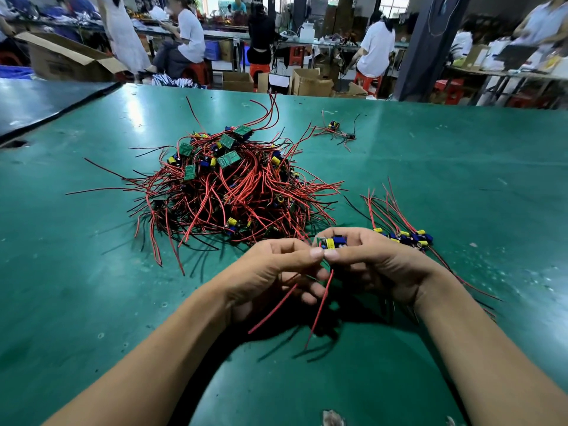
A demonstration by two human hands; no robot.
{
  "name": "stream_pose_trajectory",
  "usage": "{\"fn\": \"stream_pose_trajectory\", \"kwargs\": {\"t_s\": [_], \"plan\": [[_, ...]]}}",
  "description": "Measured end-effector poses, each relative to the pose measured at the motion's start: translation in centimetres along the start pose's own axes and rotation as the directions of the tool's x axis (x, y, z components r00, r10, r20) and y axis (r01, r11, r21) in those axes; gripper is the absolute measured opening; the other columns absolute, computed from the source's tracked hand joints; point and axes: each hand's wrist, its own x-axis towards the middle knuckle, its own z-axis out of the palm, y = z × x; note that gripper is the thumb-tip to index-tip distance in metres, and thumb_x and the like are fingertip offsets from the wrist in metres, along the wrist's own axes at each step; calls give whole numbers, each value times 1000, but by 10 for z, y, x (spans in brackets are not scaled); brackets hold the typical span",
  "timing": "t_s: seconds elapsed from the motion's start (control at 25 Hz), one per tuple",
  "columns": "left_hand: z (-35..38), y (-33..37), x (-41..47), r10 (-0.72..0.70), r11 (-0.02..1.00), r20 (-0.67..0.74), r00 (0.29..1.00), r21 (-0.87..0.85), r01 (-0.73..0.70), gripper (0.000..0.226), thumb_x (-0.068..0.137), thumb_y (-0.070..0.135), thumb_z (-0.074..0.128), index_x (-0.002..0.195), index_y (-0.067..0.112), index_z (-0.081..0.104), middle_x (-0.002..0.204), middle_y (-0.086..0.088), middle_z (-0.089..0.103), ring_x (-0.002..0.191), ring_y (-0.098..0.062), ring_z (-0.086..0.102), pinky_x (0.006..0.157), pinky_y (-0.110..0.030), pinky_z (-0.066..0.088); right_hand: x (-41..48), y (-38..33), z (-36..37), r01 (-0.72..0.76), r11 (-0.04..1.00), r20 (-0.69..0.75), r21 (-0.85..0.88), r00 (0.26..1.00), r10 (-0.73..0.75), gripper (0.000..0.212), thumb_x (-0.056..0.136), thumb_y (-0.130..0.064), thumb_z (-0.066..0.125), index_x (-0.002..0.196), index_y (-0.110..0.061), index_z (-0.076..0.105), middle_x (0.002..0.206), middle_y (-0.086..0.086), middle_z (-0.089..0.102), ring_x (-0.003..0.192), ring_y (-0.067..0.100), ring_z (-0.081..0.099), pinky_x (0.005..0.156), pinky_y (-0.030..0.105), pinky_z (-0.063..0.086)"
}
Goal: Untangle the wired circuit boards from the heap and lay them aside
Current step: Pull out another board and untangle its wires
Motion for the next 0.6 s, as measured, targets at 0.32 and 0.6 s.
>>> {"fn": "stream_pose_trajectory", "kwargs": {"t_s": [0.32, 0.6], "plan": [[0, 3, 4, 44, 991, -181, 983, -117, -66, 19, 78, 17, 67, 91, 7, 58, 81, -12, 73, 59, -19, 70, 51, -26, 57, 9, 1, 0, 216, 976, -206, 5, 956, -211, 39, 78, -11, 74, 113, -25, 73, 90, 0, 69, 60, 12, 55, 52, 20, 45], [2, 2, 2, 45, 998, -189, 981, -26, -51, 16, 81, 14, 69, 89, 7, 58, 83, -18, 72, 60, -22, 70, 52, -26, 57, 13, 10, 7, 269, 930, -265, -252, 905, -334, 37, 76, -28, 83, 112, -29, 73, 105, -1, 75, 83, 14, 62, 74, 36, 44]]}}
